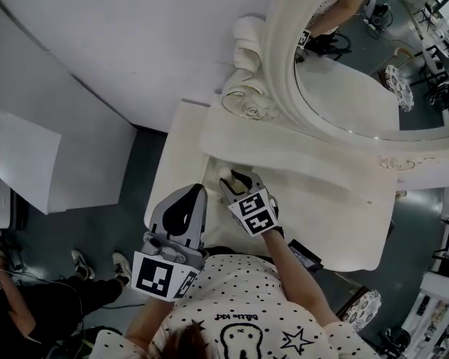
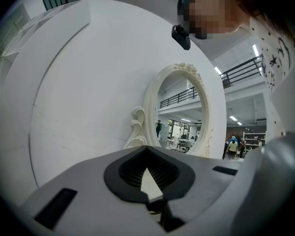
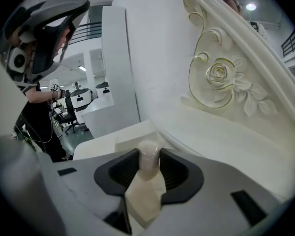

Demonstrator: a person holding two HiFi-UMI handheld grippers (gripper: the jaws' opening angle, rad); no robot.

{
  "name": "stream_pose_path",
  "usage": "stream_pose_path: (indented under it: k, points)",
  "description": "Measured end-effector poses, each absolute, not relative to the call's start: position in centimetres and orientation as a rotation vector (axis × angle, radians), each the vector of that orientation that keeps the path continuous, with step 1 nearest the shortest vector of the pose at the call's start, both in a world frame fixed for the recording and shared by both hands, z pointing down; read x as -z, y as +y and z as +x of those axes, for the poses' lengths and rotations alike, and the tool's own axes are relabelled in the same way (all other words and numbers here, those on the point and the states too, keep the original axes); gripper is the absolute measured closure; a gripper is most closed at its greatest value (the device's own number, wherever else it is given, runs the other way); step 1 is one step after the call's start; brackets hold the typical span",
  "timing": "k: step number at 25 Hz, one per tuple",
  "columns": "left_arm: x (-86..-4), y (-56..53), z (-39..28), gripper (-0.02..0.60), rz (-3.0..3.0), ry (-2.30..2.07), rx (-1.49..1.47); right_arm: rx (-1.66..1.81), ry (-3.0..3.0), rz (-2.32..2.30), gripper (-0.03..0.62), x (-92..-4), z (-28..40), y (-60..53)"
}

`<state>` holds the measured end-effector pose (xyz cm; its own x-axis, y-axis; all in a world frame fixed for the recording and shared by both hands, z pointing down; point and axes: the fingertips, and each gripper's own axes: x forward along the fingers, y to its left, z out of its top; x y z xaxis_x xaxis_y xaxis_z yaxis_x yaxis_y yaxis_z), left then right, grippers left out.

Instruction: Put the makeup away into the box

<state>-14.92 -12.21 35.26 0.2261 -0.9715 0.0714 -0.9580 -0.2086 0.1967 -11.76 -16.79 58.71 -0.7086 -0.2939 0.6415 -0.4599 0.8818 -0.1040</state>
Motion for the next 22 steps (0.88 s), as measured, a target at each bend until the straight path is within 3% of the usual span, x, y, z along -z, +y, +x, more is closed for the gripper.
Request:
stream_pose_path:
  k: [22]
  points:
    - [-35.08, -11.92, -14.75, 0.586, 2.298, -1.835, 0.108, -0.26, -2.374, 0.53, 0.419, -58.84, -12.14, -16.38]
